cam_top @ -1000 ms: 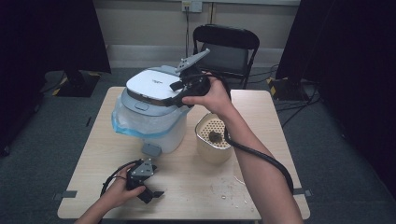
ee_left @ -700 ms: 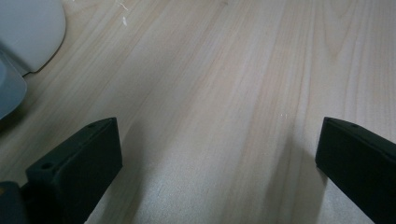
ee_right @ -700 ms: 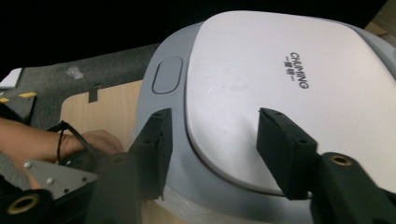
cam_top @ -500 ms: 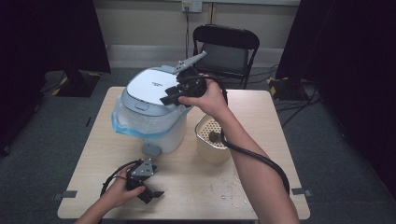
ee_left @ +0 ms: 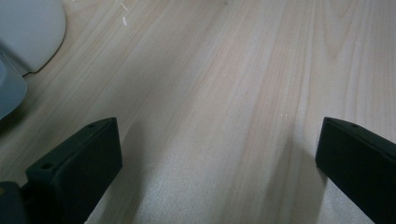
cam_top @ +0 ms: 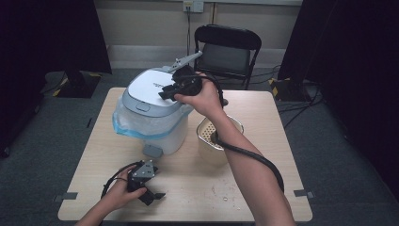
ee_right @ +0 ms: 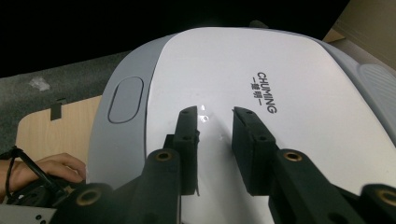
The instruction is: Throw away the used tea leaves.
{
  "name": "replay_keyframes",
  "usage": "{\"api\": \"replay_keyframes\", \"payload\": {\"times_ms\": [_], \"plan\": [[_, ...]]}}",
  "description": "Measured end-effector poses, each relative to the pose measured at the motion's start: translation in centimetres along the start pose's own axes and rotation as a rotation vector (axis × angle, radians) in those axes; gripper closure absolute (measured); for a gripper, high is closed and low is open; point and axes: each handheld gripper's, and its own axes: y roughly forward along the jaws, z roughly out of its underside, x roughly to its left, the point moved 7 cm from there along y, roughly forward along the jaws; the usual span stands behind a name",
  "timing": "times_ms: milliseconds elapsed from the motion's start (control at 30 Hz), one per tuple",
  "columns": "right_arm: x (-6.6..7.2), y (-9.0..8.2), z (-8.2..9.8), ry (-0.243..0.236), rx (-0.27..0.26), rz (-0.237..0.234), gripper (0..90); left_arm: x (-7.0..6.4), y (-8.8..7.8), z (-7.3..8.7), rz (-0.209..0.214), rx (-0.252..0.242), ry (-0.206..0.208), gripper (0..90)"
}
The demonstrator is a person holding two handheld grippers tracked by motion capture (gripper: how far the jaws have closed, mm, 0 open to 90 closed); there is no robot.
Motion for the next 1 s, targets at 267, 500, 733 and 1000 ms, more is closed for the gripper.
{"api": "replay_keyframes", "payload": {"times_ms": [267,500,733,1000], "plan": [[0.13,0.28,-0.14,-0.010,0.010,-0.011,78.7,0.00,0.00,0.00,0.000,0.000,0.000,0.0],[0.28,0.34,-0.06,-0.027,0.023,-0.018,84.3,-0.01,0.01,0.00,0.003,-0.002,0.000,0.0],[0.43,0.44,0.03,-0.027,0.033,-0.033,88.1,-0.01,0.02,0.00,0.003,-0.002,-0.001,0.0],[0.67,0.18,0.04,-0.048,0.049,-0.032,61.1,0.00,0.00,0.00,0.000,0.000,0.000,0.0]]}}
